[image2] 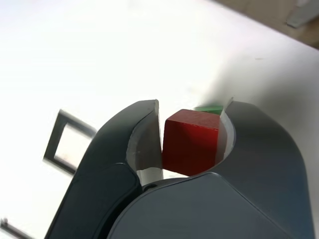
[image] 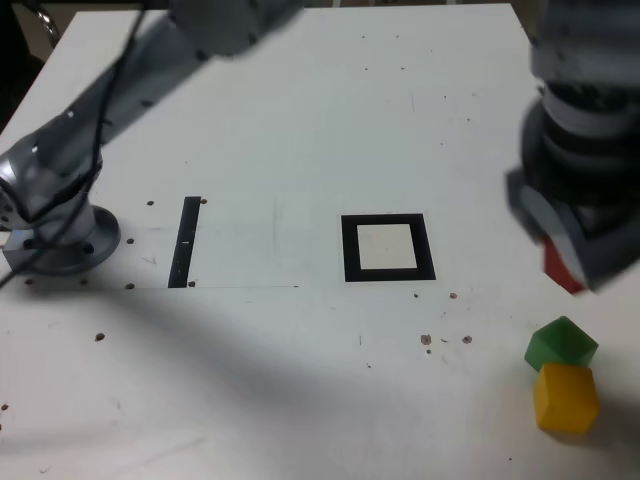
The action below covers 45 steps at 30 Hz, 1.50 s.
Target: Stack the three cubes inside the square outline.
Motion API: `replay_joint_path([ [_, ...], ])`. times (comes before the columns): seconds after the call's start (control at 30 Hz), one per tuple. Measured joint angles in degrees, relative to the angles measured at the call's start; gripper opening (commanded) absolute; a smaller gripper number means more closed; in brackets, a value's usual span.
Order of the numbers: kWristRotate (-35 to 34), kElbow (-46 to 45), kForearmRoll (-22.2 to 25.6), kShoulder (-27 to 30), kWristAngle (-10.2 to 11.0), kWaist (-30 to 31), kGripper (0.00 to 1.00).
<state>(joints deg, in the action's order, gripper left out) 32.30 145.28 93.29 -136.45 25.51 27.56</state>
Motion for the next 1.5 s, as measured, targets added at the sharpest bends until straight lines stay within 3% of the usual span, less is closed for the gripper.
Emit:
replay_joint_path([
  [0.3,-17.79,-18.03,-0.01,10.33,0.52,-3.03,0.39],
  [0.47,-27.69,-27.36,-0.02,12.68,0.06,-5.11,0.36],
  [0.63,-36.95,-29.61,-0.10,12.94,-1.28,-6.85,0.27],
  [1.13,-38.77,-33.80,-0.14,10.10,-8.50,-11.23,0.26],
  [1.5,-38.93,-34.85,-0.25,6.26,-8.03,-12.44,0.33],
])
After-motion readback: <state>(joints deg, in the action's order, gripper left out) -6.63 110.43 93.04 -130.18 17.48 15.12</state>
